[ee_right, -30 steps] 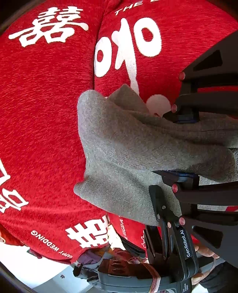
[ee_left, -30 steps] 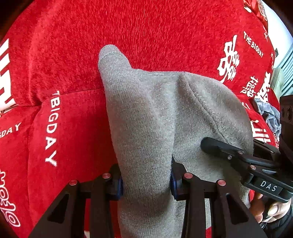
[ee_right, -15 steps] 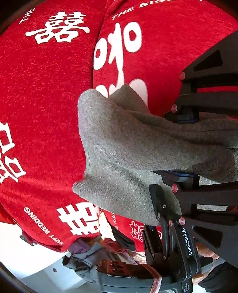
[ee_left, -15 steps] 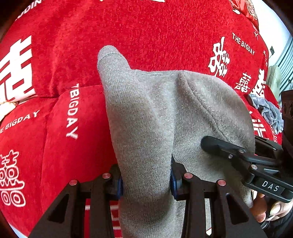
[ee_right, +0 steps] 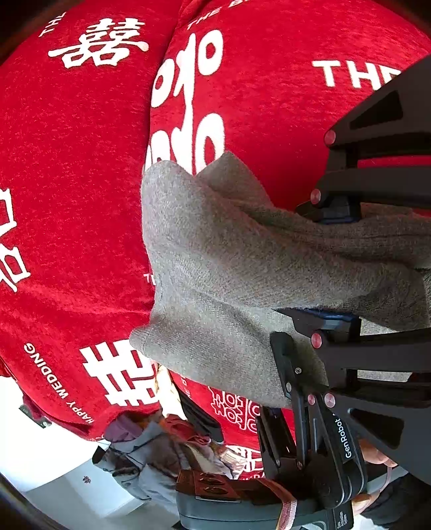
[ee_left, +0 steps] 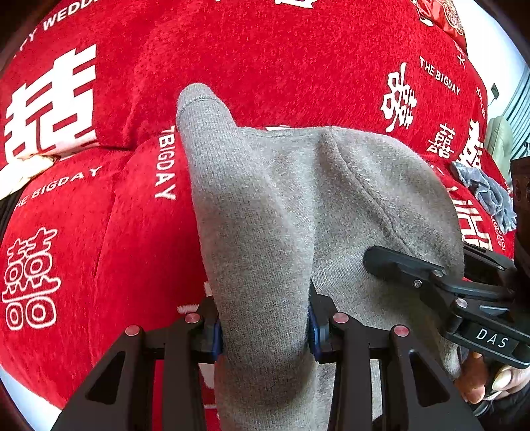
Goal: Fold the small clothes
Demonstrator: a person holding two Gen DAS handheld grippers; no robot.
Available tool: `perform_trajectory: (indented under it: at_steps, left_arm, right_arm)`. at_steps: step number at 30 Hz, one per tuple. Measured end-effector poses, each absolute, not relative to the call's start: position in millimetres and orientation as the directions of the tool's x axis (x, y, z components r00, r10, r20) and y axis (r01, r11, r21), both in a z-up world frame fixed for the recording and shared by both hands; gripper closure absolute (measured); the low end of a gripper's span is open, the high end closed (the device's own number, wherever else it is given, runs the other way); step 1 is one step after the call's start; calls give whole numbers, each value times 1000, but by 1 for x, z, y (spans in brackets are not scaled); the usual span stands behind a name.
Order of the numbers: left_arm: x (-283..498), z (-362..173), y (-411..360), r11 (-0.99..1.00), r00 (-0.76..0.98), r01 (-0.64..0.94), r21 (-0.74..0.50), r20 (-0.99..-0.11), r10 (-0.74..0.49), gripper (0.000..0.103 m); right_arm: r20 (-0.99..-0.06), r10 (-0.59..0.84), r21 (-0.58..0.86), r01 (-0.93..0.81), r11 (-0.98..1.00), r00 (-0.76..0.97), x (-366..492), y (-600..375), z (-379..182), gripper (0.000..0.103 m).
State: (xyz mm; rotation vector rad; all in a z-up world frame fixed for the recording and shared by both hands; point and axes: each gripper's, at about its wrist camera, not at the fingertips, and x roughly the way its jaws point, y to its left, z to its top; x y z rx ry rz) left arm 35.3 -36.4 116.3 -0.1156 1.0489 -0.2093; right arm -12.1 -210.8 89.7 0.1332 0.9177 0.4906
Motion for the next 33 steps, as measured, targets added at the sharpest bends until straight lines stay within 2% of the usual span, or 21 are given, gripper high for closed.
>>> perform_trajectory:
  at_steps: [14, 22, 28, 33]
  left_arm:
    - [12, 93, -12, 973, 456, 85, -214, -860, -229, 63]
    - [15, 60, 3, 966, 414, 62, -249, -875, -252, 62]
    - [13, 51, 12, 955, 435, 78, -288, -852, -292, 55]
    - [13, 55, 11, 954, 437, 78, -288, -851, -292, 57]
  right_arm:
    - [-755, 467, 312, -374, 873, 460, -26, -187, 72, 63]
    - [-794, 463, 331, -359, 873, 393, -12, -184, 35, 63]
    - [-774, 521, 419, -327, 847, 359, -1, -200, 16, 63]
    - [-756, 546, 456, -307, 835, 362, -1, -205, 18, 63]
